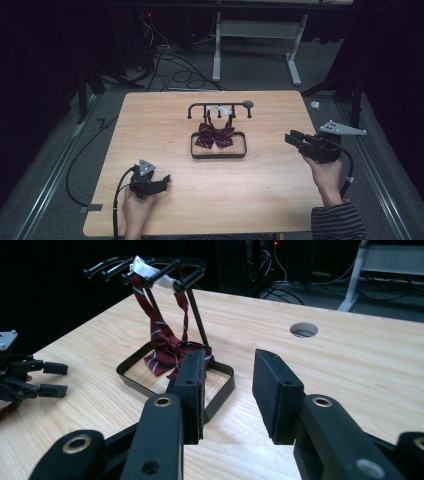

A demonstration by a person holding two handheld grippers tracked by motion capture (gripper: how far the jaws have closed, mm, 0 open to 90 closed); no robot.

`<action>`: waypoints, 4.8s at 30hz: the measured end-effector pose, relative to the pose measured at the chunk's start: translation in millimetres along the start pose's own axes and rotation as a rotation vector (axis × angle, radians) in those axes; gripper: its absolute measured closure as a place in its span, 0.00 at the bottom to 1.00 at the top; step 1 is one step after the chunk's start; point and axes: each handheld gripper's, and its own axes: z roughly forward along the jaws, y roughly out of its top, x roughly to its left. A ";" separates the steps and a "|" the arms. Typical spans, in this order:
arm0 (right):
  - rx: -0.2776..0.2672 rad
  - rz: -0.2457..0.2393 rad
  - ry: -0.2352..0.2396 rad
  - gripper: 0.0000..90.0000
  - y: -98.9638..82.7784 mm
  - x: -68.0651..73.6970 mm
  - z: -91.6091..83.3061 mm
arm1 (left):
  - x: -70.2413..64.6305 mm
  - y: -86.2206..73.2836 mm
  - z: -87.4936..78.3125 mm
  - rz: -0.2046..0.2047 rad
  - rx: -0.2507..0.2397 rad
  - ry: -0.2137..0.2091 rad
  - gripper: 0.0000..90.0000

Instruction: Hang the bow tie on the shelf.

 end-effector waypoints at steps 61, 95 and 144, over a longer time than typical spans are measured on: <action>0.094 0.073 0.008 0.75 -73.1 5.8 34.2 | -0.1 -0.1 0.1 0.000 -0.001 0.001 0.29; 0.170 0.091 -0.043 0.75 -96.1 -3.8 66.5 | -0.1 -0.1 0.1 0.000 -0.001 0.001 0.29; 0.307 -0.124 -0.172 0.50 -110.8 8.9 101.4 | -0.2 -0.3 -0.2 -0.001 -0.001 0.000 0.29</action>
